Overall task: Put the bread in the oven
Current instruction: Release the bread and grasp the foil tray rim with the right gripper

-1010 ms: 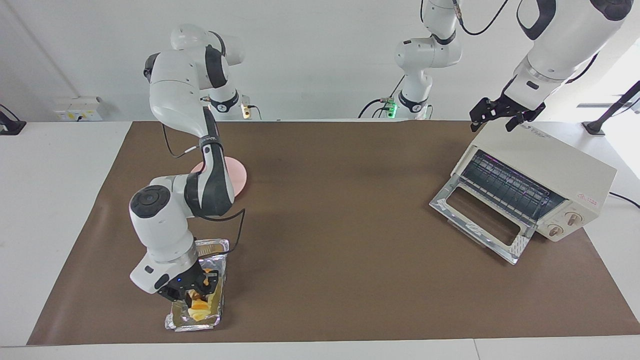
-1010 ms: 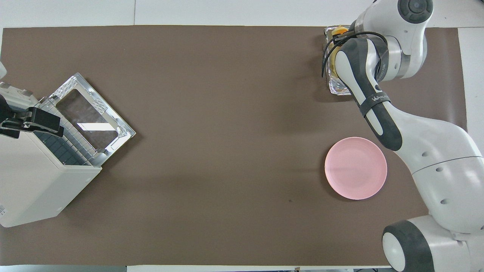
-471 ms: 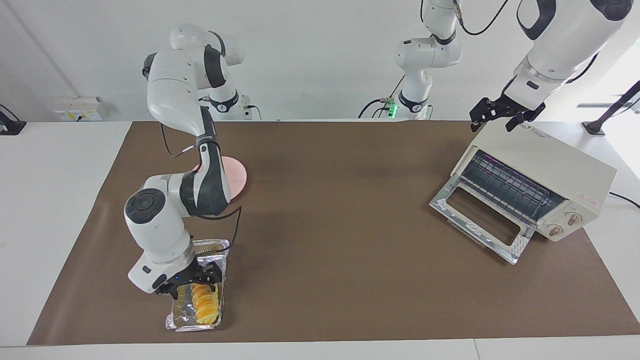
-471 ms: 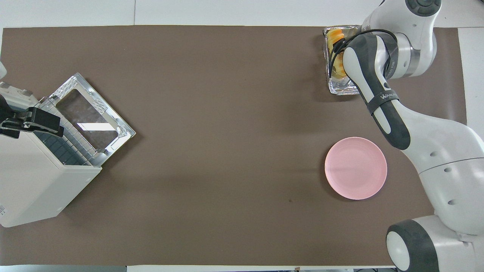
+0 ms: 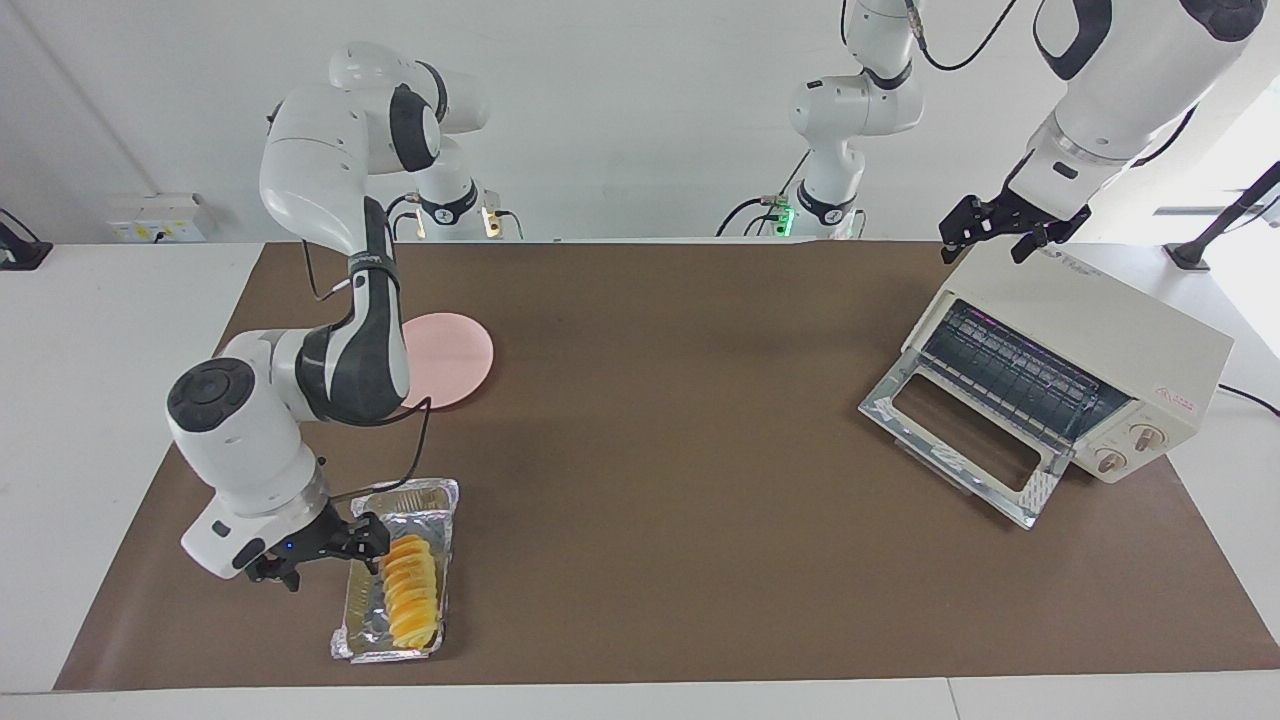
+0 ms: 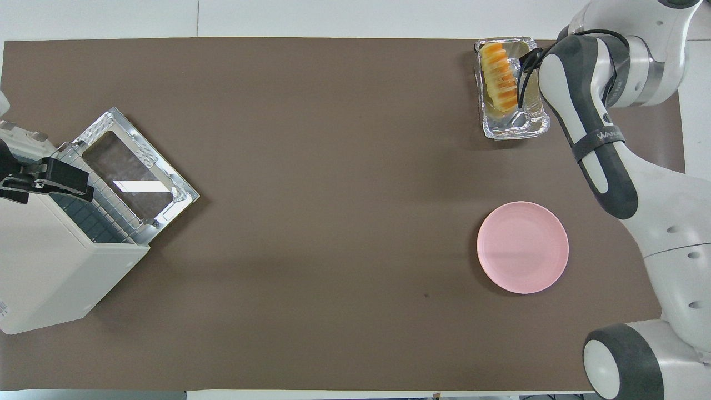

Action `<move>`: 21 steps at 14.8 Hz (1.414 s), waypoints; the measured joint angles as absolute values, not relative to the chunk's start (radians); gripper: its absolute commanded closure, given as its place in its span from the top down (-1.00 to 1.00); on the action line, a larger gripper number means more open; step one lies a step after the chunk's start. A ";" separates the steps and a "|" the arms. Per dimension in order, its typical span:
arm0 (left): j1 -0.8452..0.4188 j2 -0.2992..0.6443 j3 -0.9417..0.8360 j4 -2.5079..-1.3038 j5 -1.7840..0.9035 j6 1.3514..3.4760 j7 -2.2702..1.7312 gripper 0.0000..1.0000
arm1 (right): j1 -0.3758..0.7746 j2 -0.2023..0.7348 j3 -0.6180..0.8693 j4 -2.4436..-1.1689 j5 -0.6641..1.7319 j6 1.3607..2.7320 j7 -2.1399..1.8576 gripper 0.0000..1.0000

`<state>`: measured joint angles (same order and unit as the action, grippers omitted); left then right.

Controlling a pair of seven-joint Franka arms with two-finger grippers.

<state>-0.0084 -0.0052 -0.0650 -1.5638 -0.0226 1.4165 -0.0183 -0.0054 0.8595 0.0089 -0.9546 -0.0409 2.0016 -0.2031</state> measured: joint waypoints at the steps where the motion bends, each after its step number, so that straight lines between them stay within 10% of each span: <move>1: -0.008 -0.005 -0.065 -1.564 -0.023 1.417 -0.018 1.00 | -0.005 0.859 0.009 -0.970 -0.041 2.019 -0.207 0.98; 6: -0.008 -0.005 -0.065 -1.564 -0.023 1.417 -0.018 1.00 | -0.006 0.814 0.005 -1.177 -0.042 2.210 -0.212 0.68; 9: -0.008 -0.005 -0.065 -1.564 -0.023 1.417 -0.018 1.00 | -0.006 0.787 0.004 -1.223 -0.042 2.218 -0.212 -0.86; 10: -0.008 -0.005 -0.065 -1.564 -0.023 1.417 -0.018 1.00 | -0.006 0.778 0.004 -1.237 -0.042 2.220 -0.212 -1.00; 21: -0.008 -0.005 -0.065 -1.564 -0.023 1.417 -0.018 1.00 | -0.005 0.756 0.006 -1.272 -0.041 2.229 -0.212 -1.00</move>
